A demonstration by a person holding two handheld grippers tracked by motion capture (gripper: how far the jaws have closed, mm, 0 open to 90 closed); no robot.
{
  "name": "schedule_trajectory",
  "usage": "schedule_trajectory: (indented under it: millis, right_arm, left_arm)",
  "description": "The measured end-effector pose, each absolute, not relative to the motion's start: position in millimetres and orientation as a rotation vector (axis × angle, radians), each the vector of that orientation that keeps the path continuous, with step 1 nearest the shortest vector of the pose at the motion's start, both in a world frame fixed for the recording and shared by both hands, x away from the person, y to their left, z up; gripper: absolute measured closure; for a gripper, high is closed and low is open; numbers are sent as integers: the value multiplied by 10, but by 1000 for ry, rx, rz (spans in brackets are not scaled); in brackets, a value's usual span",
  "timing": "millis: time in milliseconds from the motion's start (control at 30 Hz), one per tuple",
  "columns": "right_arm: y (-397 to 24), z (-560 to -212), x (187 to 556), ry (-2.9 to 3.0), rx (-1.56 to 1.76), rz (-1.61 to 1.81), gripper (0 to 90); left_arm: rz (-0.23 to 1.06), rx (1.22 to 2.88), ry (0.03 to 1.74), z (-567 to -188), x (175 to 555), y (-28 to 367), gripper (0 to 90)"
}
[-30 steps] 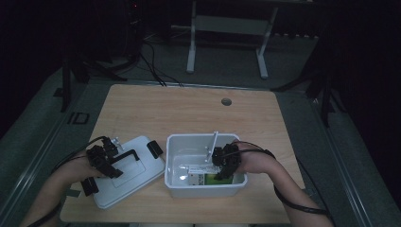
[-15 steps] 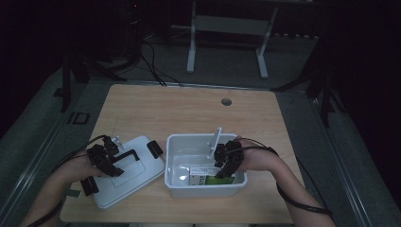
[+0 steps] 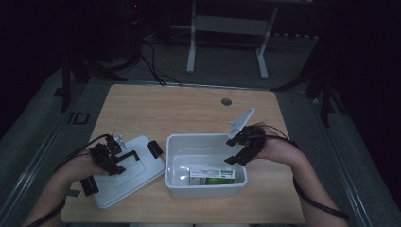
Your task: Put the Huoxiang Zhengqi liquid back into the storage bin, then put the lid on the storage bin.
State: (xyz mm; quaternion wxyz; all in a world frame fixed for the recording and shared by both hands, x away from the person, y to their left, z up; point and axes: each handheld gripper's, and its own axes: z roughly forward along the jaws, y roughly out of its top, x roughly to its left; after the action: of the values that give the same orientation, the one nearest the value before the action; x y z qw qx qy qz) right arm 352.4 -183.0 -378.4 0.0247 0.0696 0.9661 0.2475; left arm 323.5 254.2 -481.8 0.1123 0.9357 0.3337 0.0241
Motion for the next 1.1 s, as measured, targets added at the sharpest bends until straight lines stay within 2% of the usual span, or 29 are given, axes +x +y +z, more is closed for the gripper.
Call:
schedule_trajectory:
  millis: [100, 200, 400, 533, 867, 1100]
  right_arm:
    - [-2014, -3744, 3561, 2934, 302, 816, 186]
    - [-2215, -3730, 3600, 2878, 377, 838, 150]
    - [-2572, -3791, 3684, 2799, 500, 842, 156]
    - [-2768, -3963, 3745, 2788, 569, 814, 156]
    - [-2967, -4450, 3809, 2809, 684, 715, 155]
    - [-3030, -4631, 3806, 2816, 739, 710, 155]
  left_arm:
    - [60, 2745, 976, -4825, 3249, 2523, 558]
    - [49, 2725, 971, -4821, 3262, 2514, 576]
    - [51, 2734, 956, -4833, 3277, 2495, 624]
    - [55, 2734, 954, -4847, 3285, 2484, 655]
    - [27, 2701, 965, -4841, 3297, 2494, 740]
    - [15, 2718, 963, -4855, 3313, 2502, 813]
